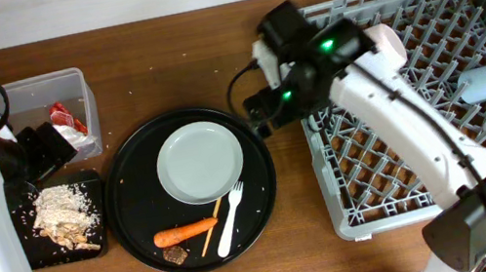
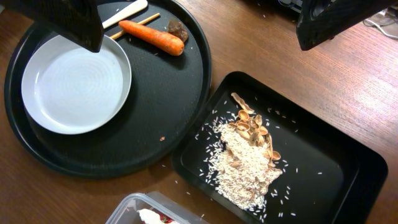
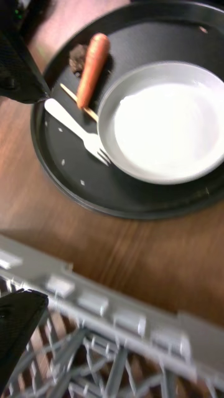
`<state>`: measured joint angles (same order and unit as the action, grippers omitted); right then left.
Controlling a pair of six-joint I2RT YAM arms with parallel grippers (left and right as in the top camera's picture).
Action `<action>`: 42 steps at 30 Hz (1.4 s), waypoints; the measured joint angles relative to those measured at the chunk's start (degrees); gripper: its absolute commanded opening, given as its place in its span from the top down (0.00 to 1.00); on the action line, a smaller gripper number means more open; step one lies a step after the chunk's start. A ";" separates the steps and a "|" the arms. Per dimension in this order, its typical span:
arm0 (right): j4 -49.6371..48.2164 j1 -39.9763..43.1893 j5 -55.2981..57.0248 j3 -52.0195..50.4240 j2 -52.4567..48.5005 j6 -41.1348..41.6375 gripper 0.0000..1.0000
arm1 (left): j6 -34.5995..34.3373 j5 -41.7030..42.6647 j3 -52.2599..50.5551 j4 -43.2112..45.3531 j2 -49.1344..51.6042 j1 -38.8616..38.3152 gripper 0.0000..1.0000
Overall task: Sort waste into correct bins and load items into the dishwasher rack
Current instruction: 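Grasp the white bowl from the round tray with the right gripper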
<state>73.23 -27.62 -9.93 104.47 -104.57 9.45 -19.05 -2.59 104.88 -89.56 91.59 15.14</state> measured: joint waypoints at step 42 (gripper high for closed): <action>-4.92 -4.90 4.26 9.27 -25.75 18.47 0.96 | 0.00 0.00 0.00 0.07 0.00 0.00 0.01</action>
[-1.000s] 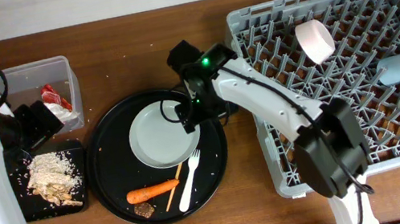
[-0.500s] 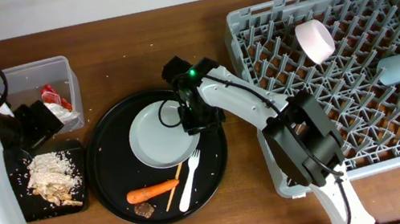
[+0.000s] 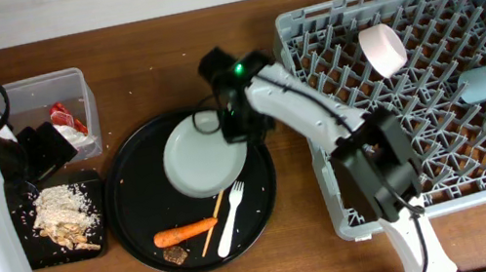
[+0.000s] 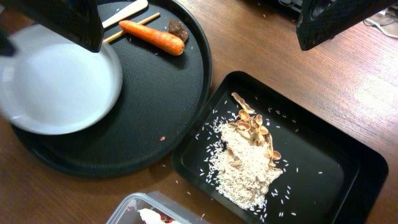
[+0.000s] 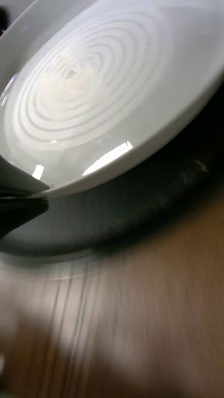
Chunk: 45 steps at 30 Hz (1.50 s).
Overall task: Sort waste into correct bins and load items into the dishwasher rack
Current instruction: 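Grasp the white bowl from the round tray with the right gripper, then place the white bowl upright in the rack's back left slots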
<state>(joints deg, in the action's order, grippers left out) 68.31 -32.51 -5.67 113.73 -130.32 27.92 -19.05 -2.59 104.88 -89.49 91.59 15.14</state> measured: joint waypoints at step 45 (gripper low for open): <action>8.90 0.42 53.70 -6.93 16.24 7.93 0.28 | 0.00 0.22 0.00 0.11 0.00 0.00 0.01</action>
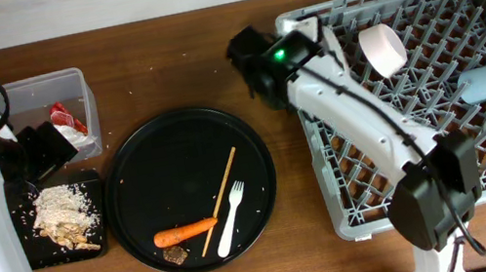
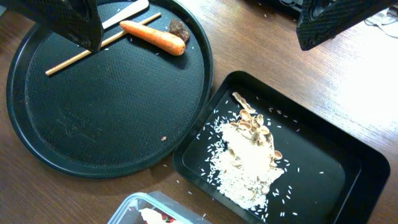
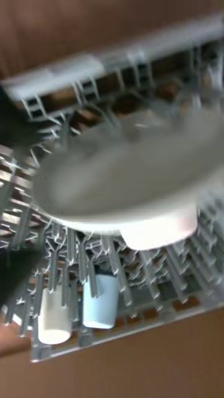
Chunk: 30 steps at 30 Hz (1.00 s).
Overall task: Sort waste into correct bins and load items into the dishwasher rack
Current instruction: 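Place the white bowl upright in the rack's back left slots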
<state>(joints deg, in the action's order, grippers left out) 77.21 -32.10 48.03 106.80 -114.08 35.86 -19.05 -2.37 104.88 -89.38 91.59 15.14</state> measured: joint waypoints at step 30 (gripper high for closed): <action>-11.74 39.47 -55.30 2.64 2.25 -23.87 0.96 | 0.00 0.00 0.00 -0.22 0.00 0.00 0.01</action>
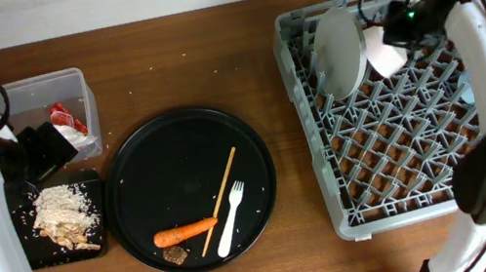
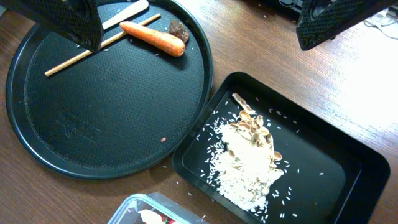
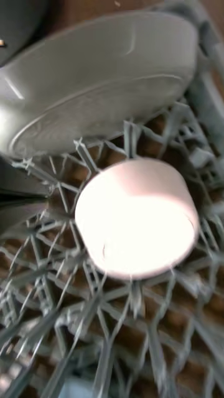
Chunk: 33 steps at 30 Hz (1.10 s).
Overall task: Sort waste into correct bins and load items into the dishwasher rack
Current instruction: 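Place the white bowl upright in the rack's back left slots, then reach the right gripper to the white fork on the tray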
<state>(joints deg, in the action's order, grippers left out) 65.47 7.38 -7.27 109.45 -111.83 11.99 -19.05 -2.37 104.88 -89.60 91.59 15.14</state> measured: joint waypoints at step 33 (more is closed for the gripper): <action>19.89 0.15 -1.49 0.13 14.19 -10.05 0.46 | 2.19 0.92 0.00 0.42 0.00 -0.63 0.01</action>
<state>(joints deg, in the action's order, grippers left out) 85.36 7.53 -8.75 109.58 -97.65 1.93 -16.86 -1.45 104.88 -89.19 91.59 14.50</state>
